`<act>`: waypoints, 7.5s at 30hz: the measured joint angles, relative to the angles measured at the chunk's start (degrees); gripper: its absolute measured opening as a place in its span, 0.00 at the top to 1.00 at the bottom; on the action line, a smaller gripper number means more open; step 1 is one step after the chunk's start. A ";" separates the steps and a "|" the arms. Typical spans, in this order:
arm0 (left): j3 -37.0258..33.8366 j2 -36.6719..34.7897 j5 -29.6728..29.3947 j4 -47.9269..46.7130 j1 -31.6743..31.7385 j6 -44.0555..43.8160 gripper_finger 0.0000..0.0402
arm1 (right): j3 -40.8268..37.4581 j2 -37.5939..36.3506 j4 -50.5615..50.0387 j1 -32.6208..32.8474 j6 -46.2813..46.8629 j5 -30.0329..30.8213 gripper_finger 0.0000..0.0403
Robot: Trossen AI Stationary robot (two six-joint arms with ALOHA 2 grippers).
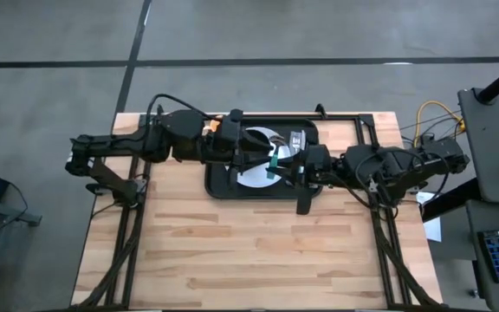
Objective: Set up tray
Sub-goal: Put the blue spoon on top of the gray napkin on the black tray
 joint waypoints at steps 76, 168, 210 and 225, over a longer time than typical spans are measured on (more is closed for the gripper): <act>-0.15 1.65 -21.68 -1.60 -0.37 2.62 0.94 | 3.87 -0.40 -1.46 0.16 4.90 13.40 0.59; -0.07 6.69 -37.53 3.08 -3.26 22.10 0.94 | 3.80 2.47 -4.36 -4.04 -2.89 11.88 0.87; -0.09 -8.11 -32.21 -14.67 -6.41 23.32 0.58 | -27.12 -5.56 -29.47 -51.30 26.43 -52.39 0.93; -0.09 -11.26 -32.23 -14.46 -8.68 23.36 0.58 | -38.84 8.94 -19.25 -63.49 20.11 -63.36 0.93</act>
